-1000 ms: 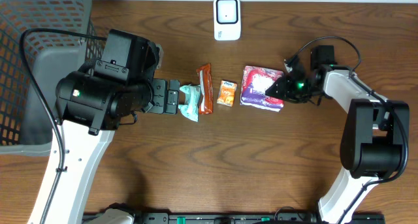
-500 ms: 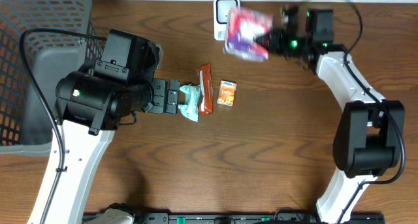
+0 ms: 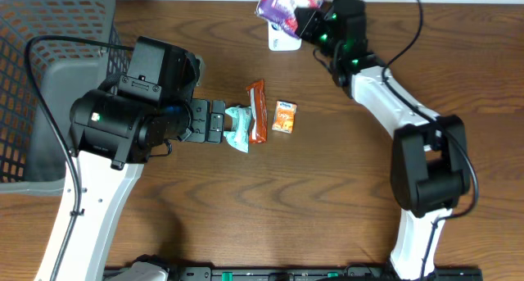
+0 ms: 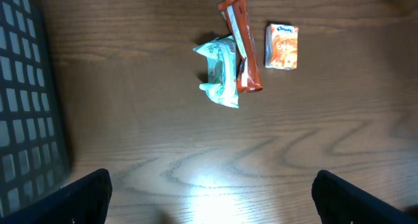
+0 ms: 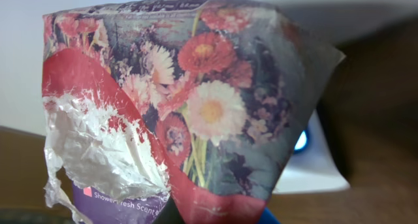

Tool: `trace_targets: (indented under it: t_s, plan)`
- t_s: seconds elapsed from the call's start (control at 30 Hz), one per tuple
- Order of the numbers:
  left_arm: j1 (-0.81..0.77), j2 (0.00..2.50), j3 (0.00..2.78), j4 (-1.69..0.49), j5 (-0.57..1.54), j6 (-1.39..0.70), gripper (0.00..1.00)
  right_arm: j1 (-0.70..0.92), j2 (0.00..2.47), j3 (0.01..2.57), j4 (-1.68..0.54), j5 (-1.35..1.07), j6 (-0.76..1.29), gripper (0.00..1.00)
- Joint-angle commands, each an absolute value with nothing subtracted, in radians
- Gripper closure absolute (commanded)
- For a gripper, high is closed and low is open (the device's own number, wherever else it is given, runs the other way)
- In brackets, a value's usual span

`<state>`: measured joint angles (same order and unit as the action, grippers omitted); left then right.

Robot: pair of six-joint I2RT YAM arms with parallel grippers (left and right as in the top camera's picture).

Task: Scan the item barcode
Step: 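Carry the pink pack right and set it at the table's right edge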

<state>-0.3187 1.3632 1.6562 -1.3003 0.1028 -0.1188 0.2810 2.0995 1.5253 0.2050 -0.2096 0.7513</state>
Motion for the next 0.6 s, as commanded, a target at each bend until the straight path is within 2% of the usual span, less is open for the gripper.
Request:
trace_targets:
  t_s: [0.0,0.2,0.43,0.57]
  plan:
    - [-0.318,1.359,1.657,-1.301,0.104,-0.112,0.02,0.255,2.122,1.536,0.195,-0.153,0.762,0.99]
    - [-0.318,1.359,1.657,-1.301,0.104,-0.112,0.02,0.093,2.054,1.538,0.133,-0.301,0.770,0.99]
    - [-0.318,1.359,1.657,-1.301,0.104,-0.112,0.02,-0.216,1.983,1.537,-0.202,-0.303,0.860,0.99]
    - [-0.318,1.359,1.657,-1.301,0.104,-0.112,0.02,-0.331,1.984,1.537,-0.380,-0.193,0.925,0.98]
